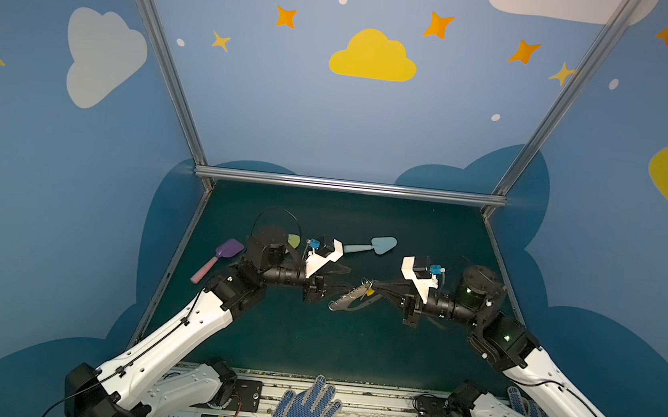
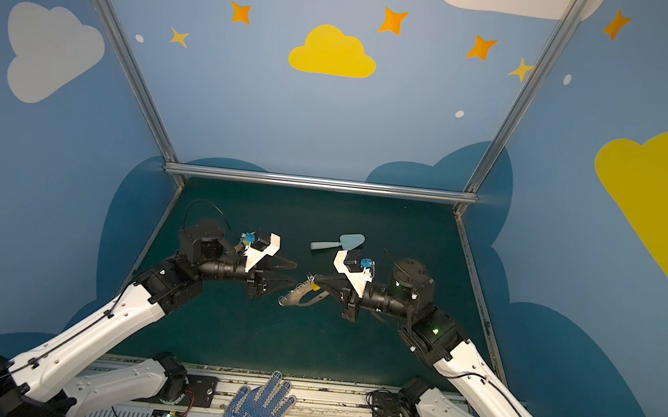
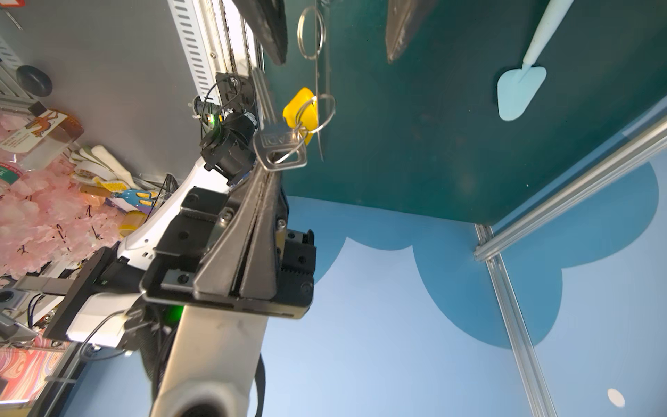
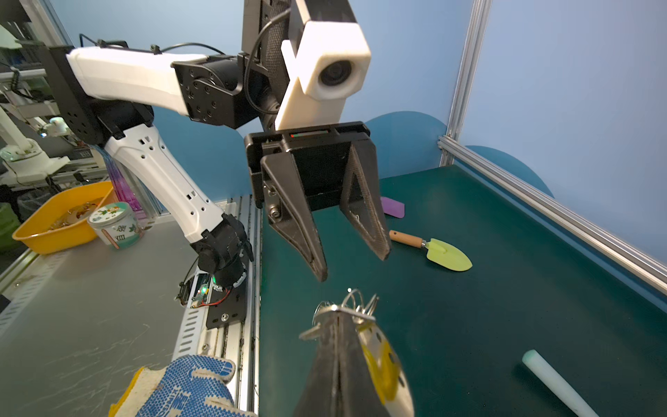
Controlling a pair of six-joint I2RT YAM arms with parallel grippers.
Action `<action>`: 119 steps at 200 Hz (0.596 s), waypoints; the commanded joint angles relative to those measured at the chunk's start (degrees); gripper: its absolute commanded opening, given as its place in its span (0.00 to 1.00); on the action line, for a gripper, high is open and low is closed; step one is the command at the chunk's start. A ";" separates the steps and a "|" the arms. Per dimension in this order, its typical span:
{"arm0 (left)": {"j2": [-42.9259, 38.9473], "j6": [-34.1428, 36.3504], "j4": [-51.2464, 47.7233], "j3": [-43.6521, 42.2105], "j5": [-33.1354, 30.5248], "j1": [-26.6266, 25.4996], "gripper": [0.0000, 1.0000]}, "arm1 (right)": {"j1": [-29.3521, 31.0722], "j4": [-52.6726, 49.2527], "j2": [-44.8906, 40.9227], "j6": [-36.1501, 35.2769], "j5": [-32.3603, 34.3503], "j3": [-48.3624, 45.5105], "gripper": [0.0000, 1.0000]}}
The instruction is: Put the keys on the keyring
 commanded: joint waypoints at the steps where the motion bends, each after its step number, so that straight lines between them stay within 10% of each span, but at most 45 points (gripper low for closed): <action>1: 0.72 -1.12 2.91 0.91 1.49 -0.39 0.46 | -0.78 6.88 -0.16 4.54 -3.35 -1.85 0.00; 119: 3.49 -1.88 1.52 5.39 6.54 -1.71 0.40 | -2.29 15.80 1.18 9.72 -6.53 -5.95 0.00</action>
